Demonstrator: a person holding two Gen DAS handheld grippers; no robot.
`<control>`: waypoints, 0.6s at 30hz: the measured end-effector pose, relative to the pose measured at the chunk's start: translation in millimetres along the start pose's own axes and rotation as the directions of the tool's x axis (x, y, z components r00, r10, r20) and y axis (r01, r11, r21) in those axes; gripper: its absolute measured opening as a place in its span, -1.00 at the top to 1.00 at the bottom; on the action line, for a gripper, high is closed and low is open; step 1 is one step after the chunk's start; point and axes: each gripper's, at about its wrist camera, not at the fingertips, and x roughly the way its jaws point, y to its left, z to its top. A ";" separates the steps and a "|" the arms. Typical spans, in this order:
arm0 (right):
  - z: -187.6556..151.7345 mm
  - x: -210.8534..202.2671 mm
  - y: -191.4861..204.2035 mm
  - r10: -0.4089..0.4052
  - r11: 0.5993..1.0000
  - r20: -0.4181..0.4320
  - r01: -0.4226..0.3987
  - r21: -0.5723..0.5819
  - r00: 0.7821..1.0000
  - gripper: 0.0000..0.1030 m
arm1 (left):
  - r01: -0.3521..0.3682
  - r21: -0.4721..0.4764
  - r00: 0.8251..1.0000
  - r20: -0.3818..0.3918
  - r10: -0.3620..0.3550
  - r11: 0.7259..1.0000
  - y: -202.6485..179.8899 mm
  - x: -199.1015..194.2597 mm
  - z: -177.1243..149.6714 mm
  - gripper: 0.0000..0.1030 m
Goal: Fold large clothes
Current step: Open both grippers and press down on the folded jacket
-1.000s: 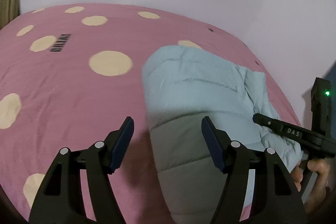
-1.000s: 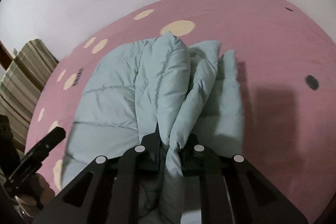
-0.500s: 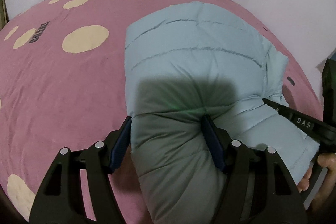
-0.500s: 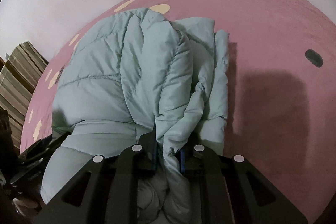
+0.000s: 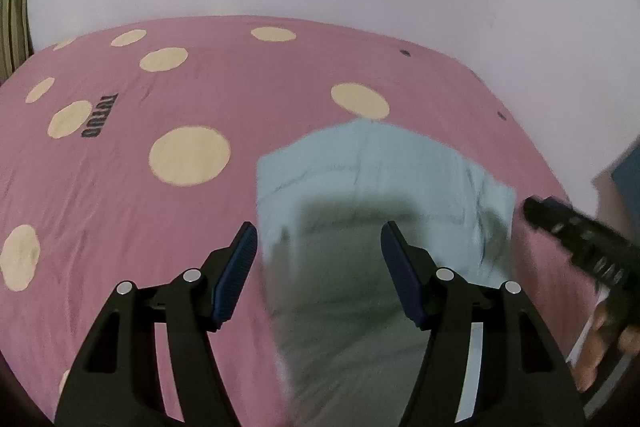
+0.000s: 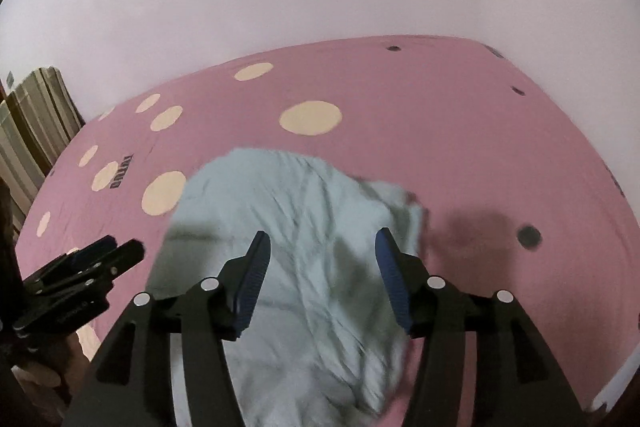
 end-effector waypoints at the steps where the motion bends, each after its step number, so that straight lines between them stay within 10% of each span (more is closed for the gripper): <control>1: 3.7 9.3 1.9 0.004 1.000 -0.008 -0.004 -0.004 1.000 -0.06 | -0.002 -0.003 1.000 -0.008 0.002 1.000 -1.5 4.4 1.4 -0.23; 18: -34.8 122.3 -26.4 -0.092 0.995 -0.073 0.095 0.040 0.993 -0.10 | -0.123 0.016 0.985 -0.117 0.124 0.992 -7.5 99.1 -22.1 -0.42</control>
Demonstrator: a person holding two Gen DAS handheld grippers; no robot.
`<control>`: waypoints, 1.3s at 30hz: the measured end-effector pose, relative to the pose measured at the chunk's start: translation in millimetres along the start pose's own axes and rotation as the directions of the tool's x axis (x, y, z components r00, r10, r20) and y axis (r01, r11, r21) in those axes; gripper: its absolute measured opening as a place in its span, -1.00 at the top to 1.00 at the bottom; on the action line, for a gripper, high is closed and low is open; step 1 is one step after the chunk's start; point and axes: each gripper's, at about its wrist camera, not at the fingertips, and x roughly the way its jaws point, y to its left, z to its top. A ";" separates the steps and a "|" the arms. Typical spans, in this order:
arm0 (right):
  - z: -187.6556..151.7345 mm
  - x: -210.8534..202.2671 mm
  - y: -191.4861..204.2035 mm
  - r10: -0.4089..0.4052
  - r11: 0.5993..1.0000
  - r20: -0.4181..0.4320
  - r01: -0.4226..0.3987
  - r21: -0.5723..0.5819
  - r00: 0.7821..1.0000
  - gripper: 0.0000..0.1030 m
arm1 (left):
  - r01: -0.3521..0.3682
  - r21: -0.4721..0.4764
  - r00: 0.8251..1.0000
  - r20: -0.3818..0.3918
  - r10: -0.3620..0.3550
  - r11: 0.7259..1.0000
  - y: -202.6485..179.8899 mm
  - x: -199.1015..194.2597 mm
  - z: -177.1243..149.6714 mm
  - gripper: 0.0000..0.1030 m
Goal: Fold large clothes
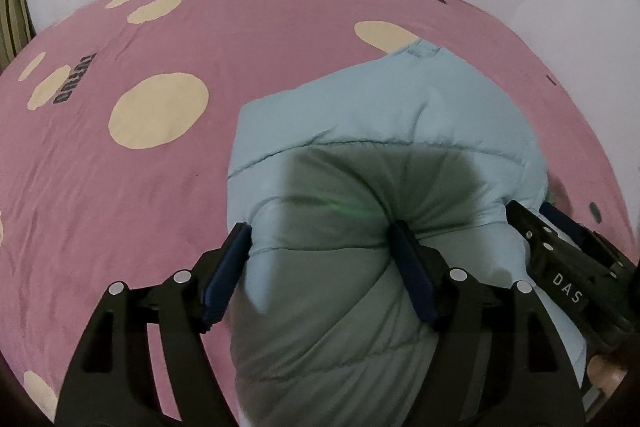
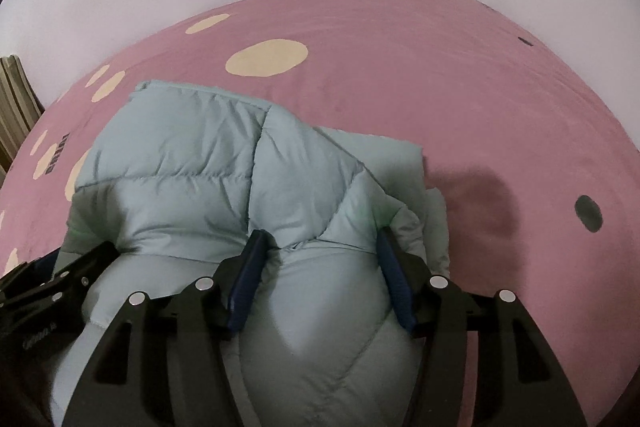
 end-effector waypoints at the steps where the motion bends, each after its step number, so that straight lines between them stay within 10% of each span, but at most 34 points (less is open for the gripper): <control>1: -1.6 2.0 -0.7 0.002 1.000 0.005 -0.002 0.003 1.000 -0.10 | -0.006 0.003 1.000 0.007 0.006 1.000 -1.1 2.3 -1.1 -0.43; 14: -1.6 -4.5 2.3 -0.008 1.000 0.036 0.008 -0.010 0.999 -0.13 | 0.034 -0.004 0.998 0.047 -0.034 0.999 3.2 -5.6 -1.8 -0.48; 23: -31.3 -100.7 7.6 0.062 0.998 0.139 -0.061 -0.007 0.988 -0.13 | 0.072 -0.032 0.986 0.152 -0.066 0.997 15.4 -86.4 -39.3 -0.47; 39: -61.2 -81.0 7.8 0.057 0.997 0.033 -0.055 -0.050 0.998 -0.19 | 0.070 -0.013 0.996 0.048 -0.069 0.997 18.0 -66.3 -61.7 -0.39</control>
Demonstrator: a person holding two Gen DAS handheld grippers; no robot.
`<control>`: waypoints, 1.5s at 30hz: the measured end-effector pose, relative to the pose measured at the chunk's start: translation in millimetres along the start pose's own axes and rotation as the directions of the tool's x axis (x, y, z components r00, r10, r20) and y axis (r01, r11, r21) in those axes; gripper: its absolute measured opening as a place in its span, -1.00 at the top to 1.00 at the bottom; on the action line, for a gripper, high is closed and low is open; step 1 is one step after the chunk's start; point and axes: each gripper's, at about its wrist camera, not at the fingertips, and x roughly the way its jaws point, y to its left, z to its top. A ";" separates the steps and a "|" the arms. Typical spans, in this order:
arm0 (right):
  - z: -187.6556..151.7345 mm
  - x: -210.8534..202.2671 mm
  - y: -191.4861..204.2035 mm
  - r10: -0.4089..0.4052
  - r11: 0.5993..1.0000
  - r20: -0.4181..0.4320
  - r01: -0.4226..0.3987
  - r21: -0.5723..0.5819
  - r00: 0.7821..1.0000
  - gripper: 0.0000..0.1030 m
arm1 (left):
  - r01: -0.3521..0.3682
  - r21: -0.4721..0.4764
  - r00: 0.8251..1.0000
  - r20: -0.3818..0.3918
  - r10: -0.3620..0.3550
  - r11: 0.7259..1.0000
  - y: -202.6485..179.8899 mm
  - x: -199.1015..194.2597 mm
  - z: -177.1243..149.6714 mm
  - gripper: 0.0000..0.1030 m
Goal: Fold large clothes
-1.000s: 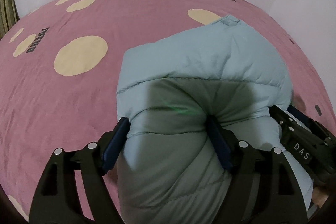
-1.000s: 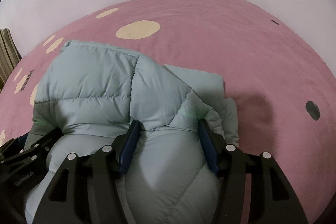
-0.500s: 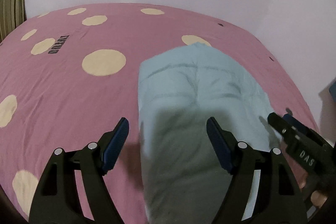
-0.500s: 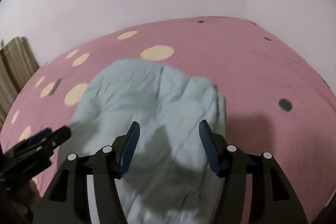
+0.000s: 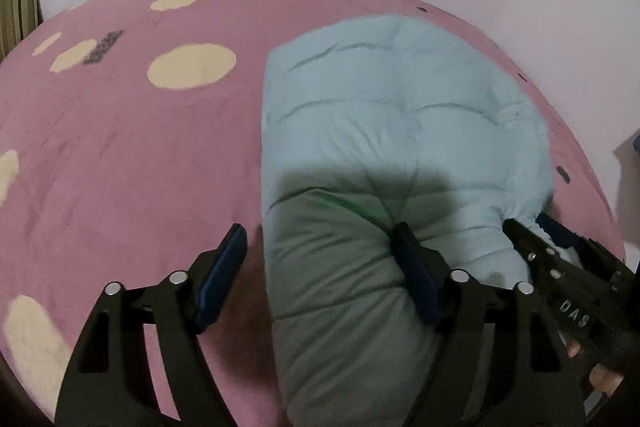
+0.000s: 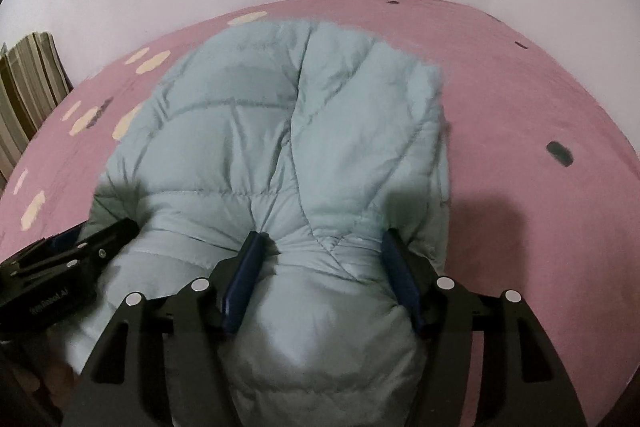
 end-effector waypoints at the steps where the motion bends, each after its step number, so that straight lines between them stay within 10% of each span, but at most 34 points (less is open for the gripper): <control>1: 5.8 -9.0 -1.5 0.010 1.000 0.024 -0.010 0.013 1.000 -0.19 | 0.006 -0.006 1.000 0.012 -0.005 1.000 0.1 -8.0 5.4 -0.39; 11: 101.5 18.3 -2.7 -0.018 0.999 0.087 0.014 0.051 0.996 -0.20 | -0.014 -0.027 0.996 0.084 0.016 1.000 -18.5 15.1 90.1 -0.39; 27: 68.5 93.3 -5.8 -0.093 0.994 -0.014 0.093 0.052 0.996 -0.29 | -0.098 -0.011 0.995 -0.020 0.098 0.995 -17.4 89.4 73.2 -0.59; 45: 54.5 27.1 -53.4 0.072 0.969 0.044 -0.080 0.234 0.996 -0.50 | 0.012 -0.224 1.000 -0.013 -0.015 0.975 29.0 26.6 59.9 -0.66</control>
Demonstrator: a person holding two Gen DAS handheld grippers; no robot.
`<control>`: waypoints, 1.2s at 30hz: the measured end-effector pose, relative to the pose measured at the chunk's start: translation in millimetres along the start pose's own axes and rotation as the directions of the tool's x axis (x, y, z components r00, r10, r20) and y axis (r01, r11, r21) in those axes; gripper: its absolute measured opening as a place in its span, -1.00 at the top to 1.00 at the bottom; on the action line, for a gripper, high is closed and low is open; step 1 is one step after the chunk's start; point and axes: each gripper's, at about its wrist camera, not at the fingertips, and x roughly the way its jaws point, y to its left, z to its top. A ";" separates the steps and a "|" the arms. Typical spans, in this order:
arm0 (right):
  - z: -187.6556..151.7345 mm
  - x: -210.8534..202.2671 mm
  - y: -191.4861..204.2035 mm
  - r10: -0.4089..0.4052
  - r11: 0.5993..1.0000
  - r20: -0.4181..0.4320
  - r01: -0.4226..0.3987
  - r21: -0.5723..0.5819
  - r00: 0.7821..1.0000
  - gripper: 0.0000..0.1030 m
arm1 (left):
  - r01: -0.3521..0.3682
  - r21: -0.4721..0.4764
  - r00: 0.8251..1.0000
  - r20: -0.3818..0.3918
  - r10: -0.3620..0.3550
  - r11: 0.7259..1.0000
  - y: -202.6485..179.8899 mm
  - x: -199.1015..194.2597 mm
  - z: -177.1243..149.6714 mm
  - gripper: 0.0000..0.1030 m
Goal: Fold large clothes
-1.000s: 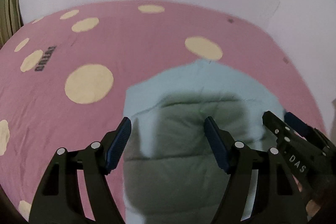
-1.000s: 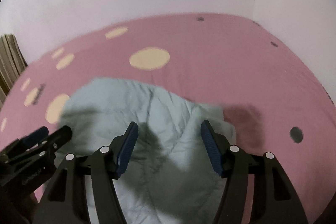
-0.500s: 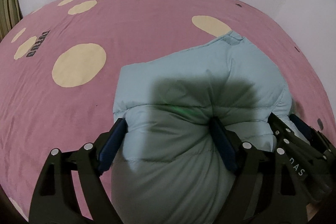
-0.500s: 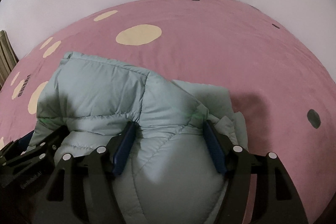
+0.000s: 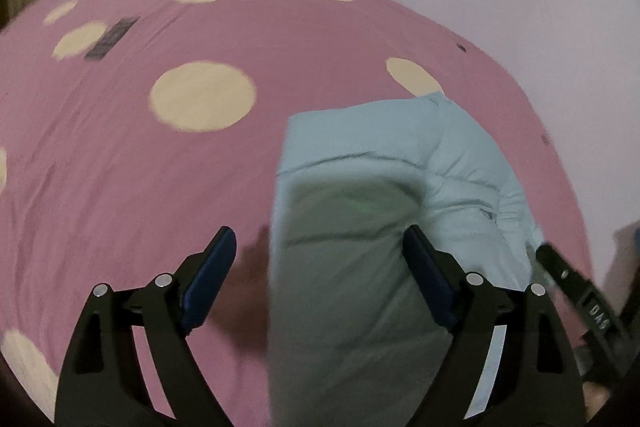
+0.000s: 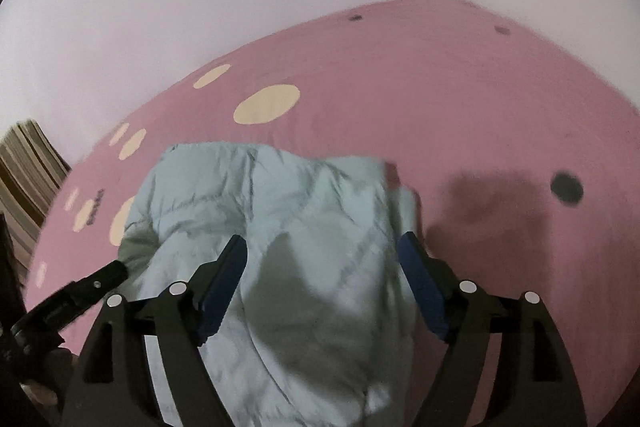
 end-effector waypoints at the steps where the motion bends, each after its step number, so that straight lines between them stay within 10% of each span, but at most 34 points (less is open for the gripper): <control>1: -2.8 -0.9 -5.1 0.012 1.000 -0.011 -0.011 0.020 1.000 -0.50 | 0.019 -0.035 1.000 -0.010 -0.020 0.999 7.3 -3.7 -3.7 -0.67; 12: -35.2 13.1 -35.9 0.121 0.976 -0.086 -0.103 0.190 0.989 -0.64 | 0.179 -0.241 0.974 -0.095 -0.206 0.954 28.0 11.7 -34.3 -0.77; 25: -45.6 20.2 -36.1 0.142 0.975 -0.079 -0.126 0.185 0.987 -0.66 | 0.236 -0.237 0.961 -0.088 -0.262 0.942 28.2 23.3 -40.5 -0.68; 36: -53.2 20.5 -34.8 0.226 0.959 -0.082 -0.207 0.195 0.971 -0.08 | 0.272 -0.210 0.951 -0.090 -0.296 0.939 19.8 36.3 -36.9 -0.13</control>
